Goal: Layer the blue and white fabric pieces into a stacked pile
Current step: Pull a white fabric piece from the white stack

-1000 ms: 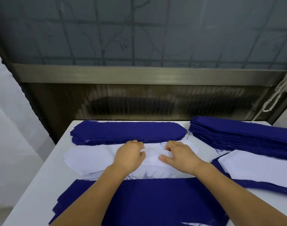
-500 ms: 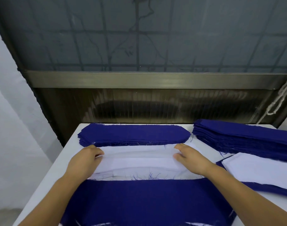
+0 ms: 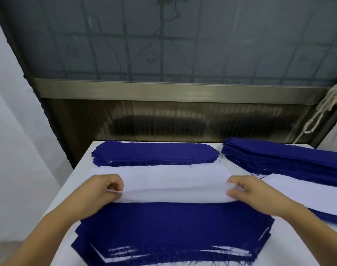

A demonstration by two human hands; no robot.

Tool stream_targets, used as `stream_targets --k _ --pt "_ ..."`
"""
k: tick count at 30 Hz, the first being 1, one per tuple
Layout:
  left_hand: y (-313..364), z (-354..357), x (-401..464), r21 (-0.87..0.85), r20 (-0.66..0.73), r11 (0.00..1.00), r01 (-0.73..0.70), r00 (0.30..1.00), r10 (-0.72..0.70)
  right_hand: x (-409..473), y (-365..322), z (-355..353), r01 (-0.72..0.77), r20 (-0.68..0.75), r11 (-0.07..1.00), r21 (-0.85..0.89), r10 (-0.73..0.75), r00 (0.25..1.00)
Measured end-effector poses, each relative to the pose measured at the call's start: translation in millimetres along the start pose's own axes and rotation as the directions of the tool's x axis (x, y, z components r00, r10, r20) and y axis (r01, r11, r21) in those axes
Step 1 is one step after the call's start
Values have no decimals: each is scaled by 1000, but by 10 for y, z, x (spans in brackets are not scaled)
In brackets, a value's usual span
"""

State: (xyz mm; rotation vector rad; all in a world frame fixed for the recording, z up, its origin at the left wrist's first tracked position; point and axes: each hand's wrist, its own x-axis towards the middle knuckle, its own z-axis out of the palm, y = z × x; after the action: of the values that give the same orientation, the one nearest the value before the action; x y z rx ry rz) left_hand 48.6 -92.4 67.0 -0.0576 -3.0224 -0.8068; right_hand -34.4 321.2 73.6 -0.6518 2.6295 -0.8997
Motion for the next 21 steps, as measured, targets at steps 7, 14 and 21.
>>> stream_targets --k 7,14,21 --pt "55 -81 -275 20 -200 988 -153 968 154 -319 -95 135 279 -395 909 -311 -391 831" --pt "-91 328 -576 37 46 977 -211 977 210 -605 322 585 327 -145 831 -450 -429 891" --pt "-74 185 -537 100 289 976 -193 944 158 -677 299 525 335 -97 832 -443 -415 904"
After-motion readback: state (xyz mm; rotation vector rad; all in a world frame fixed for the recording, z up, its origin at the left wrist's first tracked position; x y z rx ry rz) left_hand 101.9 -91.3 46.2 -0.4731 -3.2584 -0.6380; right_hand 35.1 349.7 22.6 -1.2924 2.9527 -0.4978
